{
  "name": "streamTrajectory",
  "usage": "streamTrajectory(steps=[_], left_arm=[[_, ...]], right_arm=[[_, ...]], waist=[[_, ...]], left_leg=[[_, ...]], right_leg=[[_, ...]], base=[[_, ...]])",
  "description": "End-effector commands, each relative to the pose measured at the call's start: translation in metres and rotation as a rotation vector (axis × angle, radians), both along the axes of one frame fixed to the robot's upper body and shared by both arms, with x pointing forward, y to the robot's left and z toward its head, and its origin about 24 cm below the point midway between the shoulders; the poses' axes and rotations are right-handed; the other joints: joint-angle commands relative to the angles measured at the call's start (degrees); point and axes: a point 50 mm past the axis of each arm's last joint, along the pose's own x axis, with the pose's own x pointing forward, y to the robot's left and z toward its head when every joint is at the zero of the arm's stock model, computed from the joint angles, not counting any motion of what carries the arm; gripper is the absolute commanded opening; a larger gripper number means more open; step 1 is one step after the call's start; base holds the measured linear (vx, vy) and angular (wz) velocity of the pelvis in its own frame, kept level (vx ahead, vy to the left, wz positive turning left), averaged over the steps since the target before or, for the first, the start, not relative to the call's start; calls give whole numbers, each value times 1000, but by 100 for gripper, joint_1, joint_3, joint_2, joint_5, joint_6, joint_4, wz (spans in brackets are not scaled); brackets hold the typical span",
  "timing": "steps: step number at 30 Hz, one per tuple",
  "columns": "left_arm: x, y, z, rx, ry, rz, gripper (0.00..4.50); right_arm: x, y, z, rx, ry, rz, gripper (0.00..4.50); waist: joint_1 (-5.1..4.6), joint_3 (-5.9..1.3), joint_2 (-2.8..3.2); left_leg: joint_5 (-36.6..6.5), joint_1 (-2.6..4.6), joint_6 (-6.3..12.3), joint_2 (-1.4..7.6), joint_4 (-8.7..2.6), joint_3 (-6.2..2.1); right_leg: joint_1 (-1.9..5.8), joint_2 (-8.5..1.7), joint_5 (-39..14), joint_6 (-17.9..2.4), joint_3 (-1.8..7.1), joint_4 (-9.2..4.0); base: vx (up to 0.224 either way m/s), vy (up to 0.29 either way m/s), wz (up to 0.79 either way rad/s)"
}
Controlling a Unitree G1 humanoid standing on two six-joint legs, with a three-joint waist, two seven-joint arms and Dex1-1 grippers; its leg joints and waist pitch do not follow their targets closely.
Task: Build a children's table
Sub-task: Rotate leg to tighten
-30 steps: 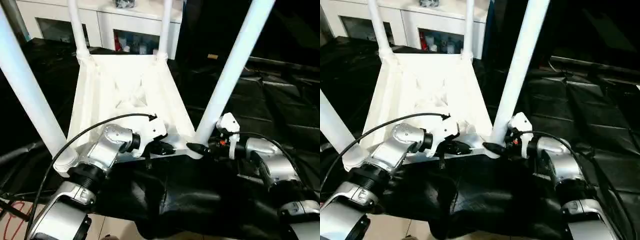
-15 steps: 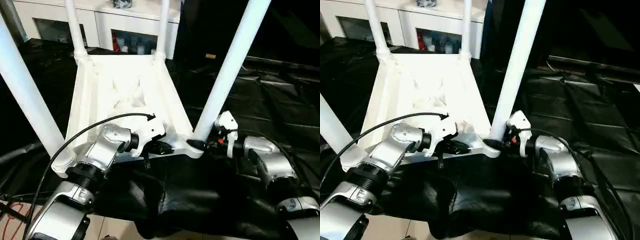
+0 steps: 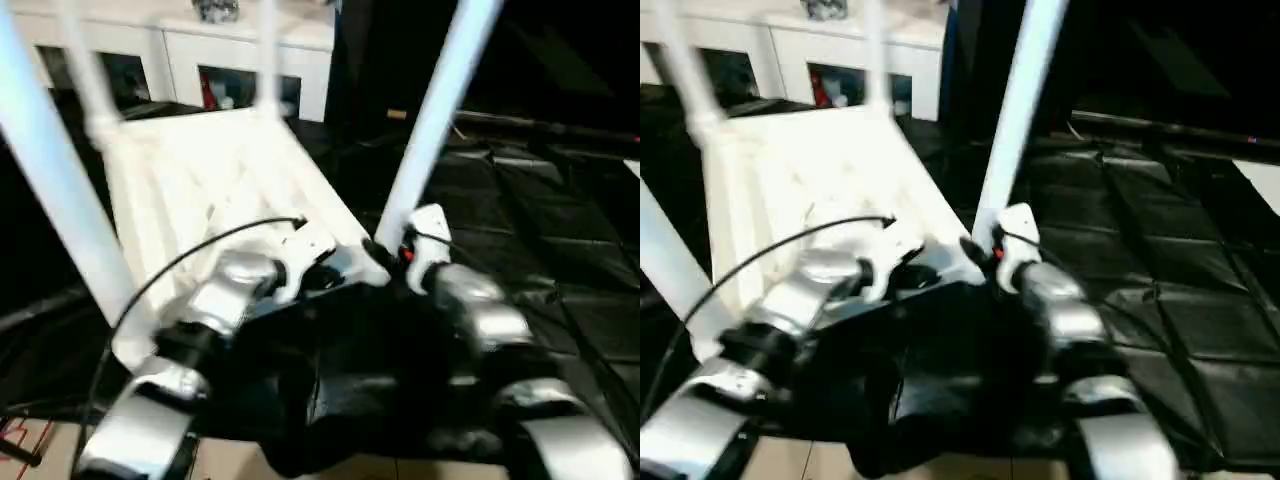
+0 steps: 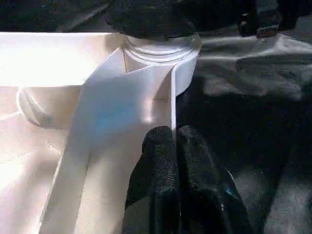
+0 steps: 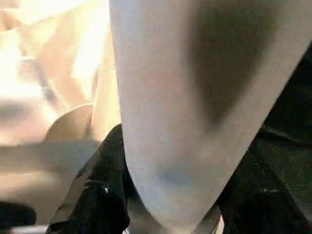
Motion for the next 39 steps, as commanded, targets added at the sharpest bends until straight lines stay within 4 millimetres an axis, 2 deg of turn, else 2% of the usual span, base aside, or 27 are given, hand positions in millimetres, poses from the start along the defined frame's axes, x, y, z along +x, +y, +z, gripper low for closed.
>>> streamTrajectory(steps=[1,3,6,8,9,12,14,18,20,21,24,26,27,30,39], left_arm=[[-5,-25,2,-28,10,-76,0],[-6,-24,3,-32,-3,-97,0],[-9,-23,4,-45,-17,-159,0],[-11,-22,4,-54,-19,-187,0],[-13,-20,5,-63,-13,-216,0],[-17,-13,5,-70,-12,-282,0],[-18,-7,6,-70,-2,-306,0],[-20,3,7,-67,23,-361,0],[-23,9,8,-73,39,-417,0],[-24,11,9,-76,46,-436,0],[-27,16,9,-70,75,-491,0],[-27,18,9,-60,83,-504,0],[-27,20,9,-54,82,-504,0],[-24,21,10,-47,76,-494,0],[-18,23,12,-47,55,-434,0]], right_arm=[[-18,20,-31,-42,149,72,198],[-16,26,-26,5,120,105,254],[-14,22,-23,20,111,120,274],[-15,21,-22,9,100,160,311],[-16,18,-20,4,89,215,311],[-21,11,-16,-15,53,356,311],[-24,6,-14,-34,29,447,311],[-35,-6,-7,17,25,653,311],[-44,-12,-3,57,49,778,311],[-47,-14,-2,68,61,821,311],[-56,-20,-1,91,121,934,311],[-59,-21,-2,97,138,959,311],[-60,-21,-3,102,157,980,286],[-64,-21,-4,104,178,1012,268],[-65,-19,-4,112,178,1007,222]], waist=[[30,-272,67],[30,-277,58],[45,-286,46],[62,-298,55],[70,-306,28],[90,-323,24],[95,-318,27],[141,-290,18],[165,-280,25],[203,-287,13],[248,-280,21],[266,-276,22],[295,-277,9],[330,-279,13],[344,-287,16]], left_leg=[[-1886,-8,-18,-112,-378,71],[-1910,-18,6,-107,-382,68],[-1797,-29,68,-108,-376,78],[-1609,-25,74,-97,-371,88],[-1533,-43,128,-100,-363,90],[-1178,-64,276,-100,-342,106],[-1092,-55,343,-92,-335,116],[-1321,-33,376,-79,-352,119],[-1420,-14,386,-66,-357,121],[-1456,-2,408,-57,-352,115],[-1449,-2,404,-49,-367,114],[-1447,0,363,-46,-372,113],[-1463,2,309,-50,-368,116],[-1425,10,245,-50,-366,119],[-1334,-5,217,-61,-366,112]], right_leg=[[209,-186,-1977,-857,122,-520],[212,-188,-1935,-851,123,-522],[220,-195,-1756,-908,134,-511],[227,-193,-1405,-999,144,-471],[262,-191,-1250,-1045,137,-449],[304,-194,-694,-1190,144,-399],[304,-192,-518,-1292,141,-382],[300,-196,-906,-1294,143,-425],[270,-202,-1016,-1296,152,-437],[289,-201,-1013,-1294,151,-426],[274,-207,-1029,-1308,151,-425],[268,-212,-1068,-1301,149,-426],[267,-221,-1181,-1267,152,-431],[261,-225,-1223,-1230,153,-433],[274,-221,-1152,-1195,145,-421]], base=[[0,0,0],[0,0,0],[0,0,0],[0,0,0],[0,0,0],[0,0,0],[0,0,0],[0,0,0],[0,0,0],[0,0,0],[0,0,0],[0,0,0],[0,0,0],[0,0,0],[0,0,0]])
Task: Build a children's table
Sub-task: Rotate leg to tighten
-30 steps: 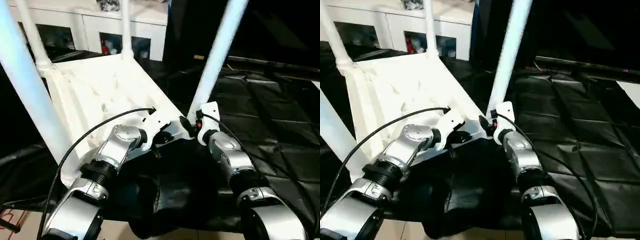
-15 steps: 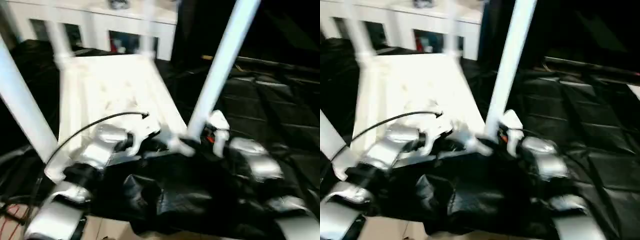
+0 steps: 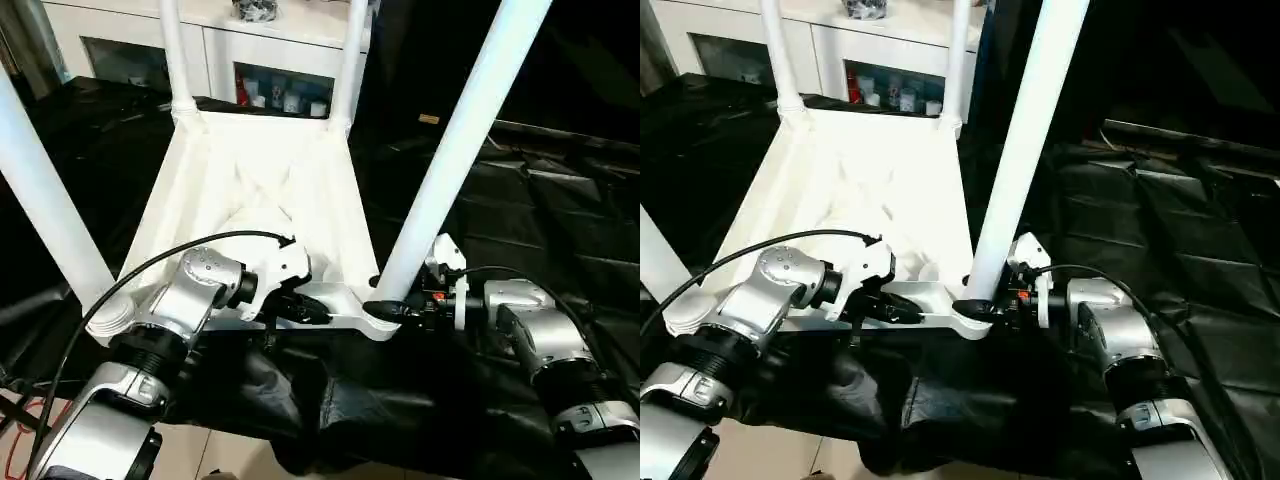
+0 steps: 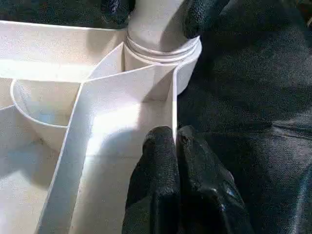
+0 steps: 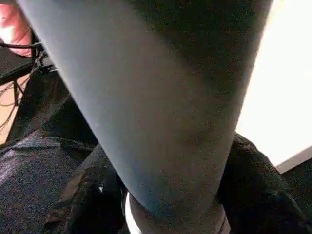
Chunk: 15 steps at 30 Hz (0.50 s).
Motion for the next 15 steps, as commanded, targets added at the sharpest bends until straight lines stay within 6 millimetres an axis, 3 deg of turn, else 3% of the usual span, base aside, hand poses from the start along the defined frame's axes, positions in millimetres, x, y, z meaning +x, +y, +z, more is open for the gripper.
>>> streamTrajectory(steps=[1,4,7,9,12,13,15], left_arm=[[6,-19,6,-30,-51,19,0],[8,-19,5,-29,-61,57,0],[14,-24,5,-40,-86,147,0],[16,-29,5,-56,-92,201,0],[18,-39,4,-75,-96,265,0],[17,-51,3,-90,-92,289,0],[16,-59,3,-97,-91,298,0]], right_arm=[[-16,27,-15,9,92,151,220],[-15,29,-16,19,86,117,215],[-8,30,-20,19,67,-3,210],[-2,31,-24,2,61,-112,208],[8,33,-30,-17,60,-303,203],[16,36,-36,-48,78,-473,201],[20,42,-40,-59,94,-565,198]], waist=[[-20,-288,20],[-20,-273,24],[-35,-234,30],[-46,-234,30],[-100,-235,22],[-144,-226,16],[-228,-236,20]], left_leg=[[-1329,3,208,-63,-345,104],[-1474,16,182,-60,-357,103],[-1832,32,88,-66,-382,82],[-1931,46,25,-64,-386,64],[-2005,29,-35,-74,-394,38],[-2000,1,-64,-82,-403,28],[-2074,-2,-122,-100,-403,1]], right_leg=[[283,-214,-1176,-1168,145,-413],[265,-217,-1403,-1116,145,-445],[230,-238,-2221,-901,134,-529],[208,-248,-2498,-811,130,-559],[194,-259,-2869,-641,115,-586],[199,-253,-2935,-595,105,-591],[200,-251,-3085,-530,75,-614]], base=[[0,0,0],[0,0,0],[0,0,0],[0,0,0],[0,0,0],[0,0,0],[0,0,0]])
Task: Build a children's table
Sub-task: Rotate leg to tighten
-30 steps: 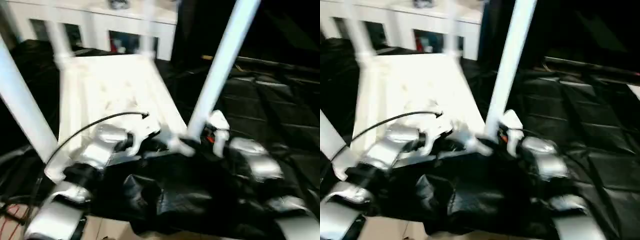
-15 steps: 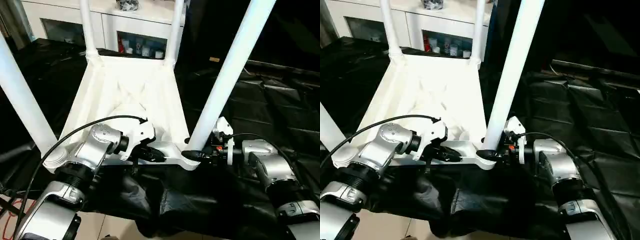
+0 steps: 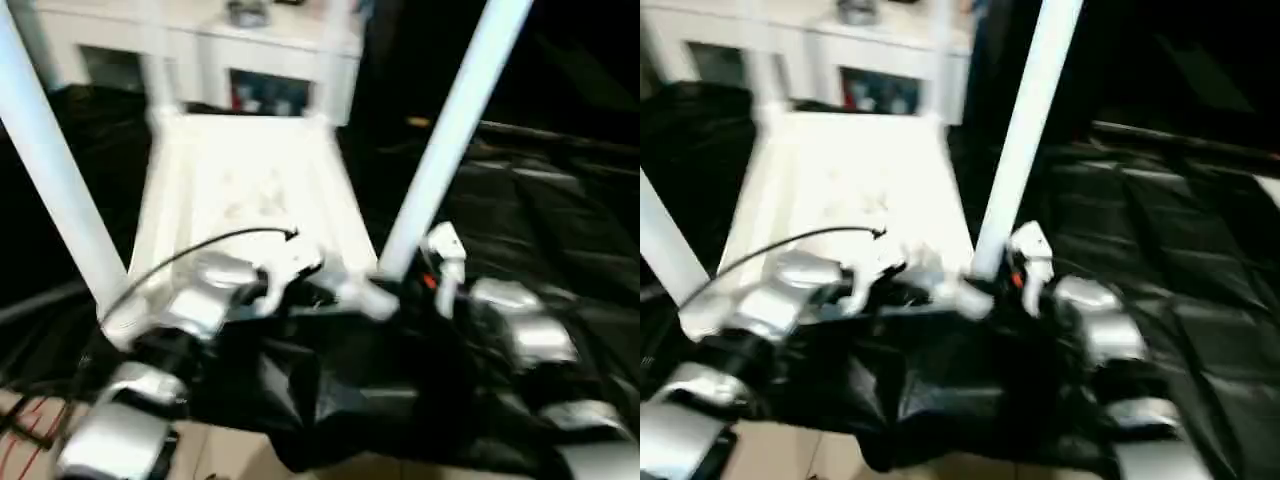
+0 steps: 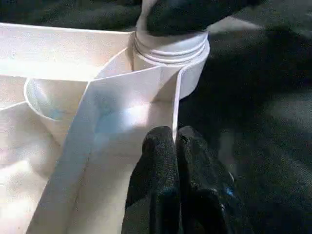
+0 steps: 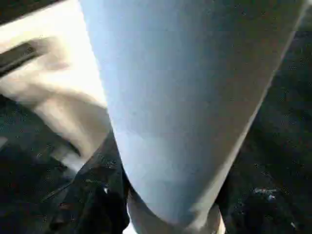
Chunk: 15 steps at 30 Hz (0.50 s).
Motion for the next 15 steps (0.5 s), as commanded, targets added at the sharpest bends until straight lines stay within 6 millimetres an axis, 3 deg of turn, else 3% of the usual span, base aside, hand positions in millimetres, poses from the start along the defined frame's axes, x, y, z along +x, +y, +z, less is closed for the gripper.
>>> streamTrajectory(steps=[1,3,4,6,7,11,12,15], left_arm=[[0,-36,12,-85,-35,-29,0],[-1,-38,12,-86,-37,-29,0],[-2,-44,13,-93,-41,-38,0],[-4,-50,14,-101,-48,-51,0],[-4,-50,15,-101,-48,-56,0],[-3,-47,14,-89,-53,-55,0],[-3,-46,14,-85,-53,-54,0],[-3,-39,12,-70,-46,-71,0]], right_arm=[[-10,29,-29,-10,143,-30,197],[-9,32,-30,-10,152,-53,197],[-8,38,-32,-27,167,-89,197],[-7,46,-33,-65,145,-102,197],[-6,47,-32,-53,141,-92,250],[-5,48,-29,-19,145,-73,283],[-5,48,-29,-26,140,-60,307],[-7,44,-26,-64,87,41,318]], waist=[[-18,-236,27],[-38,-239,15],[-55,-237,53],[-79,-243,59],[-88,-246,60],[-72,-256,60],[-76,-245,57],[-58,-249,55]], left_leg=[[-2085,-26,-96,-100,-415,22],[-2137,-10,-18,-113,-396,34],[-2167,0,14,-109,-395,41],[-2133,-35,-12,-107,-411,30],[-2140,-33,-13,-106,-412,33],[-2183,17,44,-91,-389,66],[-2100,-34,66,-93,-412,60],[-2047,-40,110,-89,-410,69]], right_leg=[[165,-245,-3019,-562,90,-607],[142,-228,-3008,-549,90,-628],[123,-224,-2936,-578,104,-637],[144,-218,-2788,-612,99,-606],[144,-215,-2740,-626,100,-601],[113,-198,-2386,-788,129,-584],[153,-186,-2216,-836,129,-552],[174,-201,-2180,-864,128,-555]], base=[[0,0,0],[0,0,0],[0,0,0],[0,0,0],[0,0,0],[0,0,0],[0,0,0],[0,0,0]])
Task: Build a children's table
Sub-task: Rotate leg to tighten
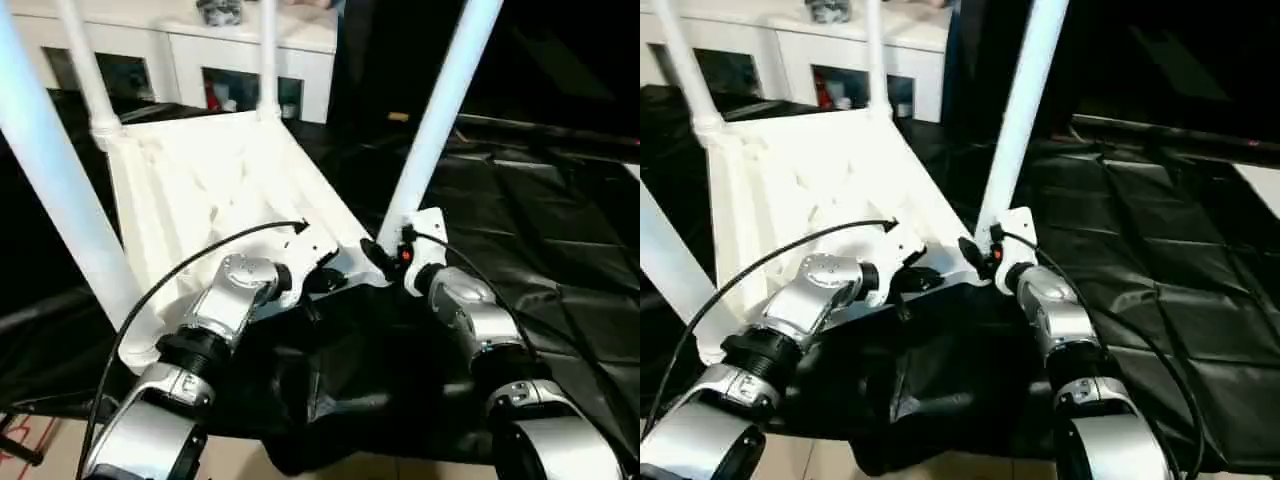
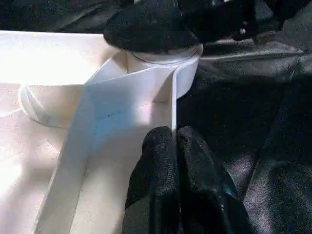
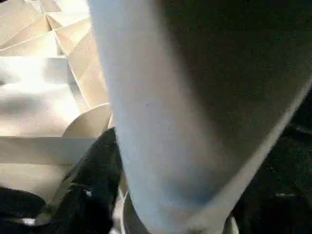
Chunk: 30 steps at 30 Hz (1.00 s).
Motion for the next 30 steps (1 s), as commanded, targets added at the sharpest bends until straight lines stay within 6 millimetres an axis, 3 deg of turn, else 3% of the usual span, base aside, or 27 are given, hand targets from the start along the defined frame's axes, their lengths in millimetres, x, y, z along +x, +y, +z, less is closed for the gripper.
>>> streamTrajectory(steps=[1,6,11,15,17,22,25,30], left_arm=[[-5,-25,12,-60,-31,-142,0],[-6,-15,11,-44,-18,-186,0],[-6,-5,10,-23,-4,-223,0],[-6,7,11,-14,19,-269,0],[-5,9,11,-11,22,-277,0],[-4,12,10,-6,34,-290,0],[-4,14,10,-5,40,-298,0],[-4,17,9,-2,43,-301,0]], right_arm=[[-20,27,-22,-30,98,230,318],[-30,18,-21,-69,60,446,318],[-40,6,-18,-50,77,604,318],[-57,-6,-18,-25,139,811,318],[-59,-7,-19,-24,152,833,318],[-65,-7,-21,-21,180,879,280],[-69,-8,-21,-20,198,913,253],[-72,-8,-22,-19,204,922,221]], waist=[[30,-236,28],[78,-251,18],[97,-273,21],[183,-268,25],[190,-258,22],[220,-227,23],[242,-233,19],[285,-248,12]], left_leg=[[-2031,-35,120,-88,-390,73],[-1734,-41,234,-77,-379,90],[-1459,-47,337,-65,-361,102],[-1387,0,443,-48,-355,125],[-1415,-5,419,-44,-364,123],[-1844,36,235,-43,-394,105],[-1816,20,206,-39,-405,90],[-1624,6,213,-40,-398,97]], right_leg=[[188,-203,-2180,-859,126,-554],[227,-212,-1827,-950,140,-527],[273,-193,-1159,-1211,140,-444],[273,-196,-897,-1361,147,-428],[270,-200,-968,-1357,143,-431],[227,-230,-1909,-1093,152,-526],[236,-231,-1969,-1019,149,-526],[261,-231,-1626,-1092,150,-486]], base=[[0,0,0],[0,0,0],[0,0,0],[0,0,0],[0,0,0],[0,0,0],[0,0,0],[0,0,0]])
